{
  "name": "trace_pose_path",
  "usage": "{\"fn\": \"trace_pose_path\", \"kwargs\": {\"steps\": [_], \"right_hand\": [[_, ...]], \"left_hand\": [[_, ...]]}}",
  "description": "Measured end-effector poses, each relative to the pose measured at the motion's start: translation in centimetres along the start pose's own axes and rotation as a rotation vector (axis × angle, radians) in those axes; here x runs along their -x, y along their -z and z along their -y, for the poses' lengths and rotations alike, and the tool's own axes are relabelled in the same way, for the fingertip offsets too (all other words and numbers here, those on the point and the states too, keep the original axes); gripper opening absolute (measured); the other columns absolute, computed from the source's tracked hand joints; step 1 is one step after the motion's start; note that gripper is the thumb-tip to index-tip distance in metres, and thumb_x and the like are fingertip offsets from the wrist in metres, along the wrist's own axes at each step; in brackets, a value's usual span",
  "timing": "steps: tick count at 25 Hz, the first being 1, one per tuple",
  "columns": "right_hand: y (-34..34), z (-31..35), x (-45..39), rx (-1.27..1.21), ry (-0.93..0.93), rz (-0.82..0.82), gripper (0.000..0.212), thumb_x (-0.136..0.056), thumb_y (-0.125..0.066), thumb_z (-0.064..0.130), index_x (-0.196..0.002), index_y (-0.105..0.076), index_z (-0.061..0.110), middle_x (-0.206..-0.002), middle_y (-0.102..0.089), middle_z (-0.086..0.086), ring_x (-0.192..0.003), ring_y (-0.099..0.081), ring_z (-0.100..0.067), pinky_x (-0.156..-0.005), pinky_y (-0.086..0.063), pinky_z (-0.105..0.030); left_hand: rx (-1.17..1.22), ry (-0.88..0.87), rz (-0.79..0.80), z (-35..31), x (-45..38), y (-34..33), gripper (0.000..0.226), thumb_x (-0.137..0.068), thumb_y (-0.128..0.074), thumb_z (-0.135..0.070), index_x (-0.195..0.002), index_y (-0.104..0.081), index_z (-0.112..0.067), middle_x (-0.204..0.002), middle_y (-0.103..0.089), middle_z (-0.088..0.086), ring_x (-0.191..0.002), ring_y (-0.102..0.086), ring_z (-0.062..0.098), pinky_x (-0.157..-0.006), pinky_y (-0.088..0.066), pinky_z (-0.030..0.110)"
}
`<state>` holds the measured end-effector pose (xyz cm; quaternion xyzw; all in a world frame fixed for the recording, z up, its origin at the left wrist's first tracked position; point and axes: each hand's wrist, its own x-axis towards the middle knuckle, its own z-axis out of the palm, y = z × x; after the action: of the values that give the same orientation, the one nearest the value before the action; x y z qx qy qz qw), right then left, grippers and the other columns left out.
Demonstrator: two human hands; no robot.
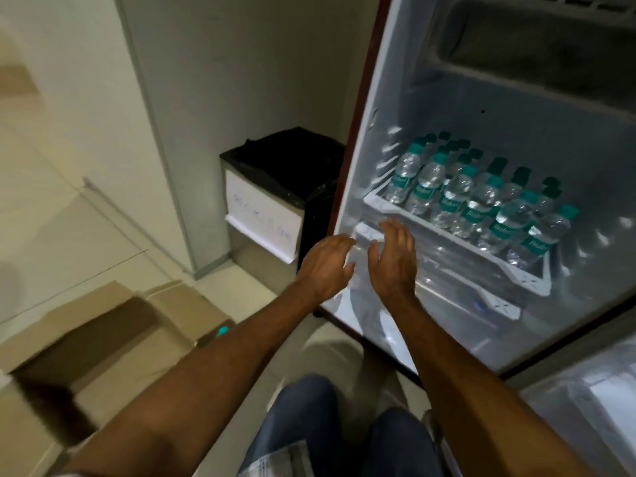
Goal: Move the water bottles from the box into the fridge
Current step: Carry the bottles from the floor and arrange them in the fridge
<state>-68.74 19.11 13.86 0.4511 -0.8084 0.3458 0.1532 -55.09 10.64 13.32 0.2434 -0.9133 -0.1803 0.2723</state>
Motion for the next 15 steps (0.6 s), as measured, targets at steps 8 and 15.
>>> {"fn": "trace_pose_path", "kwargs": {"steps": [8, 15], "right_hand": [[-10.6, 3.8, 13.4, -0.134, -0.039, 0.144, 0.034, -0.094, -0.060, 0.011, -0.127, -0.064, 0.000, -0.129, -0.065, -0.018, -0.123, -0.059, -0.035, -0.106, -0.049, -0.045], [-17.7, 7.5, 22.7, -0.217, -0.070, 0.510, 0.043, -0.099, -0.058, 0.029, -0.140, -0.053, 0.016, -0.137, -0.058, -0.007, -0.123, -0.056, -0.021, -0.096, -0.053, -0.033]], "left_hand": [[-0.078, 0.395, 0.084, 10.3, 15.7, -1.8, 0.049, -0.096, -0.056, -0.041, -0.140, -0.051, -0.020, -0.146, -0.051, 0.003, -0.134, -0.047, 0.022, -0.113, -0.037, 0.036], [0.048, 0.747, 0.049, 16.1, 28.3, -3.3, 0.045, -0.097, -0.056, -0.038, -0.140, -0.050, -0.023, -0.142, -0.054, 0.001, -0.127, -0.051, 0.021, -0.106, -0.042, 0.035]]}}
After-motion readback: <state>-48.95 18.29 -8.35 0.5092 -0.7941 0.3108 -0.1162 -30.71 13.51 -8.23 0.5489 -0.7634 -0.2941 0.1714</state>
